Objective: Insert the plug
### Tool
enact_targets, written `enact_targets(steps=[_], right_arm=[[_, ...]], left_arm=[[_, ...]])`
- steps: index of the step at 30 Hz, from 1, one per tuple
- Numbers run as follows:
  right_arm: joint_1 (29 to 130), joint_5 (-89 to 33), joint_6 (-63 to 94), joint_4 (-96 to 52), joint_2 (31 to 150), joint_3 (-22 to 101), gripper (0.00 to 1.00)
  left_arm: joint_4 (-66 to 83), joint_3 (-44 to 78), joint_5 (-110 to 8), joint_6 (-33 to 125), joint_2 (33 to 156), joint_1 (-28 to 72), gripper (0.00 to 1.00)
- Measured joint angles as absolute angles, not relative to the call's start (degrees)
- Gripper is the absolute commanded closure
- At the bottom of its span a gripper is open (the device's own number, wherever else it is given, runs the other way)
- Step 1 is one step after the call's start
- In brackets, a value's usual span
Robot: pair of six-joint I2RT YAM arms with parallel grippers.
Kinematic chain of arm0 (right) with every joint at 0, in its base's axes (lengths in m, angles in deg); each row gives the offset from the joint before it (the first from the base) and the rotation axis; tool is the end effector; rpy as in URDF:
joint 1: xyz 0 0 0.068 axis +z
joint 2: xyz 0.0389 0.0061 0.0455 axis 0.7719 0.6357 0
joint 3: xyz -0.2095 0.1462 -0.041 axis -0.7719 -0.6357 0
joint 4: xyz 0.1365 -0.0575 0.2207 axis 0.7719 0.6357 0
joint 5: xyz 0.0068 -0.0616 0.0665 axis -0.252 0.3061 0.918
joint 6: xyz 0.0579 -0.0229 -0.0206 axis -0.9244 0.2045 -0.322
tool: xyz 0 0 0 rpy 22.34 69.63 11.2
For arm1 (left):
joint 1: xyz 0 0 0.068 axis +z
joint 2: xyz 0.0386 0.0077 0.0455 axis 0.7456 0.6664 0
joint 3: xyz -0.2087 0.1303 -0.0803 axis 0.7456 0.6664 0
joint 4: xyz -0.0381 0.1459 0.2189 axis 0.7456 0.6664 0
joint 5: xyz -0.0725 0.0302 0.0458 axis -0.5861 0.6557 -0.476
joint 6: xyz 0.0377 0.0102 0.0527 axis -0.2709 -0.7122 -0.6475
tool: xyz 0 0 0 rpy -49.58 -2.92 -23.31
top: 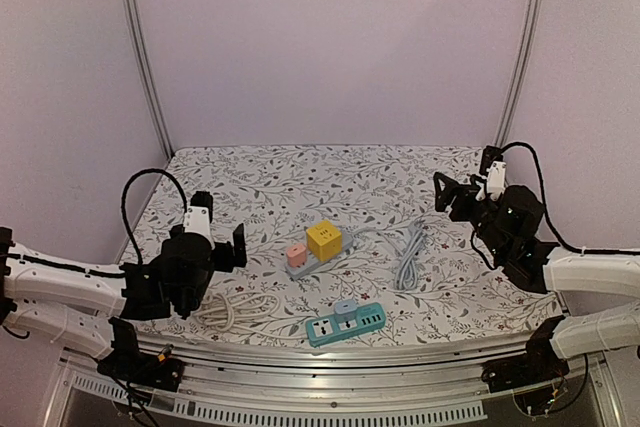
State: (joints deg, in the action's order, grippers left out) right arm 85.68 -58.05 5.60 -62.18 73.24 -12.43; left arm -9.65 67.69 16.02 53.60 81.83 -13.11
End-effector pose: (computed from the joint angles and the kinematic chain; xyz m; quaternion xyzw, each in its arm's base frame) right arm 0.2250 0.1346 0.2228 0.0230 0.7075 0.1789 0.6834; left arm 0.1478 -0.1784 0.1784 0.0046 0.7715 -0.0065 0.6362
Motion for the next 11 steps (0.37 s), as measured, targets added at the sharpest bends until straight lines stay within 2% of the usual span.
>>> enact_targets(steps=[11], right_arm=[[85.68, -57.50, 6.65, -62.82, 73.43, -12.49, 0.01]], left_arm=[[-10.31, 67.69, 16.46, 53.21, 82.18, -13.11, 0.00]])
